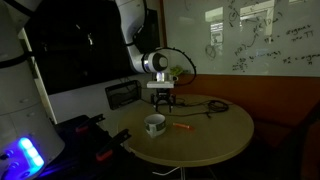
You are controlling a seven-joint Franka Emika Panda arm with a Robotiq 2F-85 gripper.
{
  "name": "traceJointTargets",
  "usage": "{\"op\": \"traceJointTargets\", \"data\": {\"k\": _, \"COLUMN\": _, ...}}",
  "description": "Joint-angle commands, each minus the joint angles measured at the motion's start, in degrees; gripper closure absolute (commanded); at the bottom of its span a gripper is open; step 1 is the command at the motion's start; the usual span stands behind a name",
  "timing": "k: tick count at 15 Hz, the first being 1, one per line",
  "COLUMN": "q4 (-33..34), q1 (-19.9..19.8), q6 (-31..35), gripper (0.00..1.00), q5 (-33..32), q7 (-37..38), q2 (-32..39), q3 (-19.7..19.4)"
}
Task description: Move the white mug to the right
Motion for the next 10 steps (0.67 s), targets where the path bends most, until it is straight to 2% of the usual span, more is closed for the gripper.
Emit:
{"op": "traceJointTargets", "data": {"k": 1, "q4": -2.7, "q1": -2.8, "q6": -5.9, "gripper": 0.0, "q5": 3.1, "q7": -2.3, "q2": -5.8, "q3": 2.8}}
{"op": "traceJointTargets", "data": {"k": 5, "q4": -4.0, "q1": -0.8, "q6": -12.7, "gripper": 0.0, "q5": 4.5, "q7": 1.1, "q2": -12.0, "q3": 1.5}}
{"op": "traceJointTargets", "data": {"k": 10, "q4": -9.0, "q1": 1.5, "q6": -9.8, "gripper": 0.0, "q5": 2.3, "q7": 4.2, "q2": -19.8, "q3": 0.1}}
